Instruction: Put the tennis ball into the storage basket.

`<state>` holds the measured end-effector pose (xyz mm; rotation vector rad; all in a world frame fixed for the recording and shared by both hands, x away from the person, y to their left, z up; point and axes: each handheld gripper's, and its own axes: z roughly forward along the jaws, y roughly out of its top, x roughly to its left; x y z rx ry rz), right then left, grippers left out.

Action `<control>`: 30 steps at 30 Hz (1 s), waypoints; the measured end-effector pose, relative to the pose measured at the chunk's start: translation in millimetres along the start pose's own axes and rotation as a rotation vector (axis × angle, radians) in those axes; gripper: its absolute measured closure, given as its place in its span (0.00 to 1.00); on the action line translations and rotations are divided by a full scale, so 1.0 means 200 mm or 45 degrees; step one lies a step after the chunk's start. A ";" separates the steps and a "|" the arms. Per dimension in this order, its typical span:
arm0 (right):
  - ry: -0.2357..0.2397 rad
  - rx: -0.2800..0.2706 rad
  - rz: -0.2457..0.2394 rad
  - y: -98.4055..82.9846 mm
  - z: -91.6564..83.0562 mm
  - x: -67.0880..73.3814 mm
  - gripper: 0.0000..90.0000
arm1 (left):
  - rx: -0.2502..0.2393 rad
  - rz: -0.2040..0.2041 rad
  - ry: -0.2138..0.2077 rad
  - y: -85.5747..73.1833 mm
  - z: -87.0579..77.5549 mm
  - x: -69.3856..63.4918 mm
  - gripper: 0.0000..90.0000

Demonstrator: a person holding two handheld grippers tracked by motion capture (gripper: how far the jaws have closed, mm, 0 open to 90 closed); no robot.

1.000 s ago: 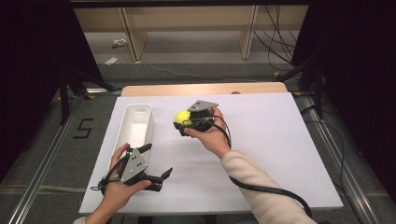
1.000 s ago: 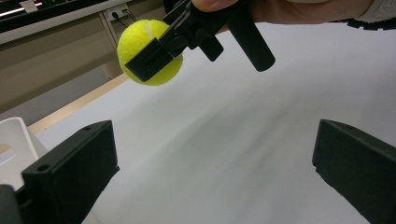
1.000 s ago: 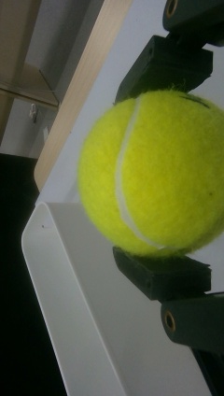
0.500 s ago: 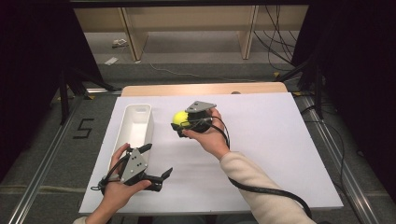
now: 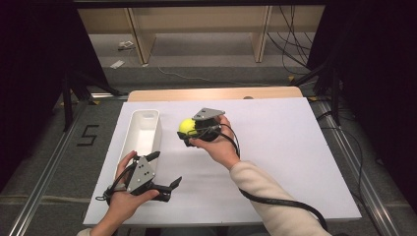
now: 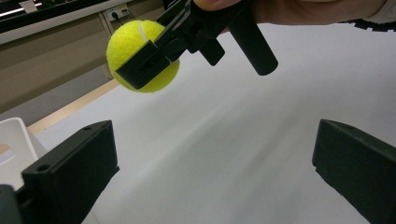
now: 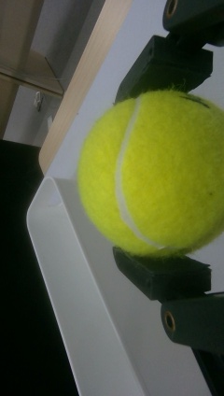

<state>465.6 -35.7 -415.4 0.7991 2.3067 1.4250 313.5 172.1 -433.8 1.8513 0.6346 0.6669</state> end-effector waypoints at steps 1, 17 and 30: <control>0.002 -0.003 -0.003 0.00 0.00 0.00 0.30 | 0.000 0.005 0.001 0.00 0.00 0.00 0.00; 0.021 -0.009 -0.010 0.02 0.01 0.03 0.30 | 0.001 0.008 0.002 0.00 0.00 0.00 0.00; 0.036 -0.005 -0.016 0.05 0.03 0.06 0.30 | -0.001 0.007 0.001 0.00 0.00 0.00 0.00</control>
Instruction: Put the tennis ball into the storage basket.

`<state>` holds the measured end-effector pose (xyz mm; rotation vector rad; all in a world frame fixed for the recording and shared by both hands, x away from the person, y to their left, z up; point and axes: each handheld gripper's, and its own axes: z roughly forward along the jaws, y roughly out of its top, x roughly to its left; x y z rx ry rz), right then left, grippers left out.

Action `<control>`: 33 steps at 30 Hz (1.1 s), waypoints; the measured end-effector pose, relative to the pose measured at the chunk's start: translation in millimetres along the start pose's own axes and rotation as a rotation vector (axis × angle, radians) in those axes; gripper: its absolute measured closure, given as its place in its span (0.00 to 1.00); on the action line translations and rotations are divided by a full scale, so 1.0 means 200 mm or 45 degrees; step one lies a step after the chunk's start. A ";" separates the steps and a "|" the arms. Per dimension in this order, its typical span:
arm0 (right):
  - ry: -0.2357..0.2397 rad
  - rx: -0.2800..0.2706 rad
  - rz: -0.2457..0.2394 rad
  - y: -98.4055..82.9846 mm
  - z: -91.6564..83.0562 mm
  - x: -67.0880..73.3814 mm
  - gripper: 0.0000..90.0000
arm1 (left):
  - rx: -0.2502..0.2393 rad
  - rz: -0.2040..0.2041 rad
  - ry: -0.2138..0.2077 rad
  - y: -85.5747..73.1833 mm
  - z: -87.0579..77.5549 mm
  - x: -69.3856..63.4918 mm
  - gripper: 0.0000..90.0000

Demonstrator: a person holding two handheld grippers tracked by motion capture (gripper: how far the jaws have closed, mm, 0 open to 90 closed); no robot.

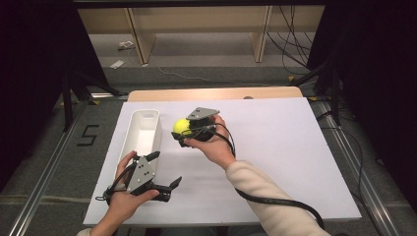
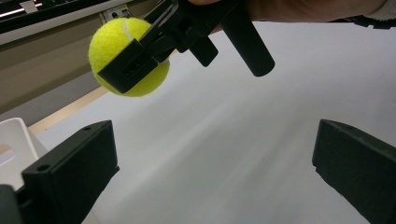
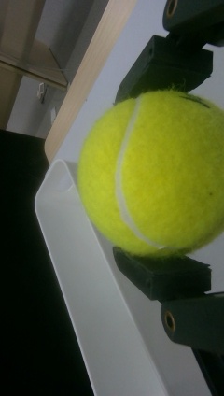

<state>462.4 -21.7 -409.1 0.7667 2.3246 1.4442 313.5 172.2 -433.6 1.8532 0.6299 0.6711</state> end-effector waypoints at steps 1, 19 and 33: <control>0.002 0.001 0.000 0.00 0.00 0.00 0.30 | 0.000 0.001 0.000 0.00 0.00 0.00 0.00; 0.018 0.010 0.000 0.02 0.03 0.02 0.30 | -0.001 0.001 -0.001 0.00 0.00 0.00 0.00; 0.030 0.006 -0.012 0.05 0.04 0.04 0.30 | -0.002 0.003 0.002 0.00 0.00 0.00 0.00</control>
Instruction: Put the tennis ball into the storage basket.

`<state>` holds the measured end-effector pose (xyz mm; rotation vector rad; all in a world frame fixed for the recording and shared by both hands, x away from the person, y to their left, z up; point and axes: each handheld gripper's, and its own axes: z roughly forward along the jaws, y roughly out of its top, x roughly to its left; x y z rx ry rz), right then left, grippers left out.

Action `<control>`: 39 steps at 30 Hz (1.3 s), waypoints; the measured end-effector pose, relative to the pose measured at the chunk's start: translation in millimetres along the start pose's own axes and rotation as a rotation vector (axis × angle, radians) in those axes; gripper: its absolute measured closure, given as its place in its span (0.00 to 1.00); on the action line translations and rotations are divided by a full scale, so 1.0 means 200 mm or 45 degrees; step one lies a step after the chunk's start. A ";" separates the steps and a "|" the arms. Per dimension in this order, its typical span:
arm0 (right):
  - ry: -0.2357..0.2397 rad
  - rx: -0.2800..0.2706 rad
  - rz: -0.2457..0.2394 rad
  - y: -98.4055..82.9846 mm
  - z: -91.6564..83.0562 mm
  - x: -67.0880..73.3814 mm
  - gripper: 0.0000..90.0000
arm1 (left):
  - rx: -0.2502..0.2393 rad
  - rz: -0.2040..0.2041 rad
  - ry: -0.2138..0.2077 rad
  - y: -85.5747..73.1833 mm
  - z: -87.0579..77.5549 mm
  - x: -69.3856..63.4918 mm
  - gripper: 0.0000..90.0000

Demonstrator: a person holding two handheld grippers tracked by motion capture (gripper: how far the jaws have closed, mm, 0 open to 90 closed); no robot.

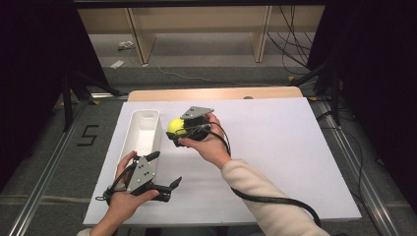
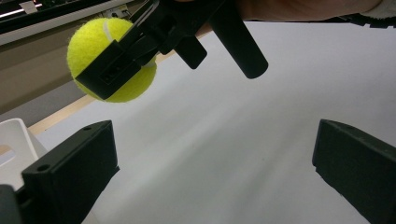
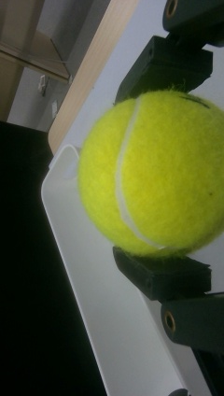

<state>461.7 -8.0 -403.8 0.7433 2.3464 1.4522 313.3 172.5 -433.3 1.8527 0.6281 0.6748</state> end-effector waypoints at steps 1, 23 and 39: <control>0.000 0.001 0.002 0.00 0.00 0.00 0.30 | 0.001 0.001 0.000 0.00 0.00 0.00 0.00; 0.023 0.008 -0.013 0.04 0.03 0.03 0.30 | 0.002 0.002 0.001 0.00 0.00 0.00 0.00; 0.034 0.012 -0.021 0.07 0.06 0.05 0.30 | 0.003 0.003 0.001 0.00 0.00 0.00 0.00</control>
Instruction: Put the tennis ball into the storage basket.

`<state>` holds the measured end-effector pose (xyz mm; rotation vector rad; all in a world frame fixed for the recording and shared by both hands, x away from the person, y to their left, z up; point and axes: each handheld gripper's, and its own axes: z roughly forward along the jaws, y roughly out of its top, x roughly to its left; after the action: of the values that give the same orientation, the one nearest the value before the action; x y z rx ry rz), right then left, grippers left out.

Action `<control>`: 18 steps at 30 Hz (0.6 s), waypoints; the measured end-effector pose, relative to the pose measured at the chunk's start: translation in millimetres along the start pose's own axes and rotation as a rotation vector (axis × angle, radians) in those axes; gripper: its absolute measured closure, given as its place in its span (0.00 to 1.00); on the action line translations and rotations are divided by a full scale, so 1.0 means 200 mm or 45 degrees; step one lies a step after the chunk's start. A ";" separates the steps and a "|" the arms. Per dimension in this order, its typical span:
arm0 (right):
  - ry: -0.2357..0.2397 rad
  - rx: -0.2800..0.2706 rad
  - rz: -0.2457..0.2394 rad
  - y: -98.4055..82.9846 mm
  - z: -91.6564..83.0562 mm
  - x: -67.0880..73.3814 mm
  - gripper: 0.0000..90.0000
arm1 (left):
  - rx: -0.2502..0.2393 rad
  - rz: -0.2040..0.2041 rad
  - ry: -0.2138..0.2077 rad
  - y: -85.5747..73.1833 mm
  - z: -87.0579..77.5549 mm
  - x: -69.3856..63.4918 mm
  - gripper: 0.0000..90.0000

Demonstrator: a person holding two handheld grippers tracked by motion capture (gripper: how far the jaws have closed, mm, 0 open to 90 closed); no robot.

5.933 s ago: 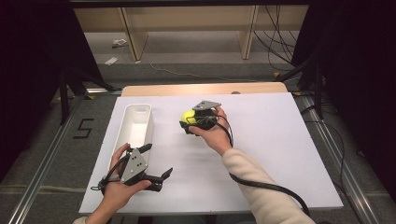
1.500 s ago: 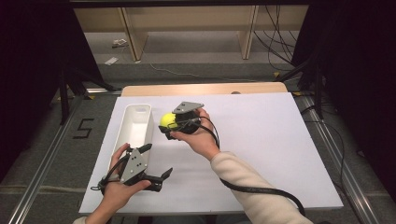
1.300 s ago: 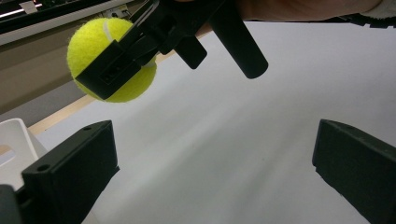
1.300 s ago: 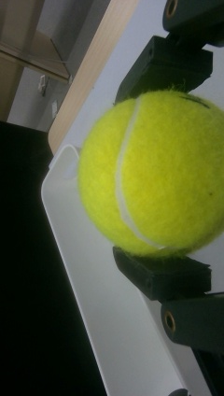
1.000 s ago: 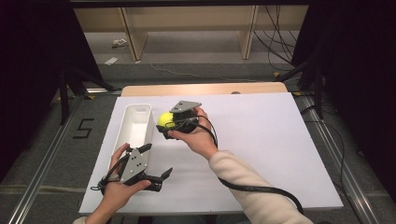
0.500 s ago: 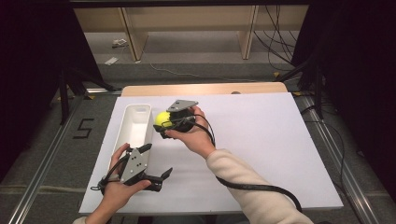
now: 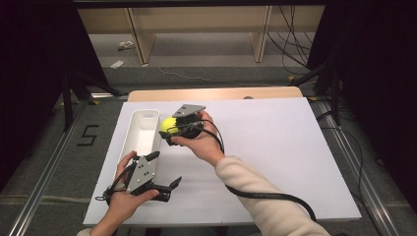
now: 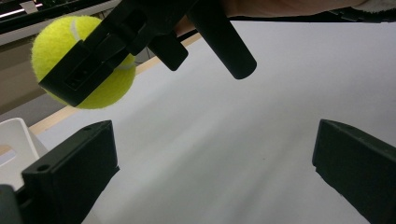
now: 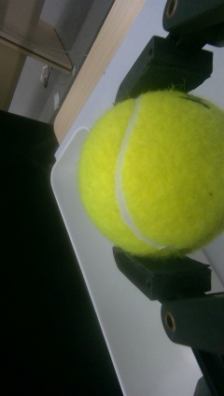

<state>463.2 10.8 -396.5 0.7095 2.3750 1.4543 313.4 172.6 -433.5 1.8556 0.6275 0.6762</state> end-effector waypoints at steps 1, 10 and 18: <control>-0.001 -0.001 0.000 0.00 0.00 0.00 0.30 | 0.000 0.000 -0.001 0.00 0.00 0.00 0.00; 0.009 0.000 -0.010 0.01 0.02 0.01 0.30 | 0.001 0.001 0.000 0.00 0.00 0.00 0.00; 0.016 0.000 -0.015 0.04 0.03 0.02 0.30 | 0.000 0.002 0.001 0.00 0.00 0.00 0.00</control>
<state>463.6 20.6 -392.6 0.6873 2.3845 1.4581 313.4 172.7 -433.5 1.8560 0.6268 0.6776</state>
